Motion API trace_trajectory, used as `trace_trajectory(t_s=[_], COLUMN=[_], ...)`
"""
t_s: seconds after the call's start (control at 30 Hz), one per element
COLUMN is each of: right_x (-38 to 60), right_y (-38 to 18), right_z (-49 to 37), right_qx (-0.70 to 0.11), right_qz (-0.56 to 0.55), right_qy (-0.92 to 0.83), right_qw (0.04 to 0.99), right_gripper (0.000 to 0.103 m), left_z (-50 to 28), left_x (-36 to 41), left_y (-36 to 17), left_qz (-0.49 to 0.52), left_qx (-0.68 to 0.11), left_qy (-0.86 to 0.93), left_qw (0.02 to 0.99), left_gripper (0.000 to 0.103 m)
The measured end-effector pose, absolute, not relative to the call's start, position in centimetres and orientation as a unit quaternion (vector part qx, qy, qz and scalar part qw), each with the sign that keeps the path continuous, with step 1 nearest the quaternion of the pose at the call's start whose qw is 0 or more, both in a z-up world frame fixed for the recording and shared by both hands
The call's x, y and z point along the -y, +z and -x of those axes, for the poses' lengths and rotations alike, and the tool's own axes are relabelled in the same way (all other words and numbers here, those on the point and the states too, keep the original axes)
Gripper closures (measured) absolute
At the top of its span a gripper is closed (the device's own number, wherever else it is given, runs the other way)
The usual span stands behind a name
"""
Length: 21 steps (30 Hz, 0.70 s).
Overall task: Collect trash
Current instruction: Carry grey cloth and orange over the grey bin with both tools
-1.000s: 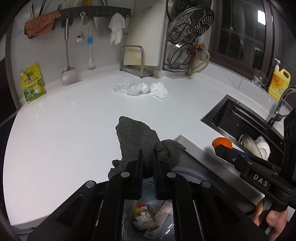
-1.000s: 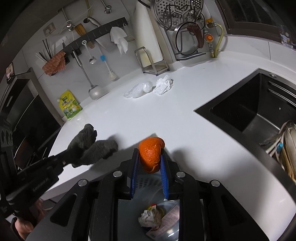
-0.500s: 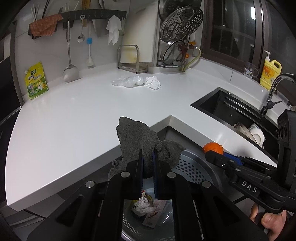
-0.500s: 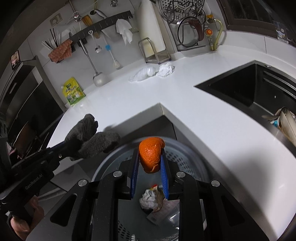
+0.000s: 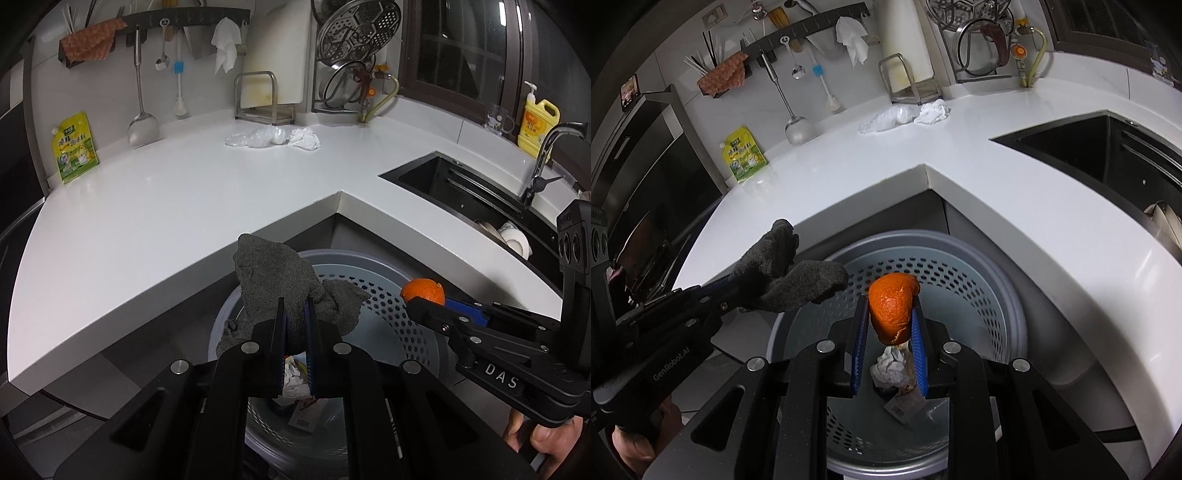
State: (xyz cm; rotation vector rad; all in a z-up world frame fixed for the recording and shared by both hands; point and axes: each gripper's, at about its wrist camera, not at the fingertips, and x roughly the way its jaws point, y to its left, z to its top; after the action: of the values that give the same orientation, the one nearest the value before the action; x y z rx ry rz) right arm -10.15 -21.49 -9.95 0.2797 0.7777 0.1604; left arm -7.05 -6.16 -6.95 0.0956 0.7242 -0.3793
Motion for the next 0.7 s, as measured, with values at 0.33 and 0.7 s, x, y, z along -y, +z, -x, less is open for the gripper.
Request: trace_trajectory(t_s=[0.33, 0.7], right_x=[21.2, 21.4], right_y=[-10.3, -11.4], right_z=[10.4, 9.8], right_qx=[-0.381, -0.393], right_qz=[-0.134, -0.138], right_qy=[0.077, 0.075], right_qw=[0.912, 0.906], right_gripper=[0.082, 0.082], left_z=[7.2, 6.6], left_x=[5.8, 5.6], left_y=[-7.9, -9.0], left_qz=[-0.044, -0.037], left_qx=[-0.362, -0.378], left_qy=[-0.183, -0.185], left_qw=[0.913, 0.906], left_gripper=[0.094, 0.094])
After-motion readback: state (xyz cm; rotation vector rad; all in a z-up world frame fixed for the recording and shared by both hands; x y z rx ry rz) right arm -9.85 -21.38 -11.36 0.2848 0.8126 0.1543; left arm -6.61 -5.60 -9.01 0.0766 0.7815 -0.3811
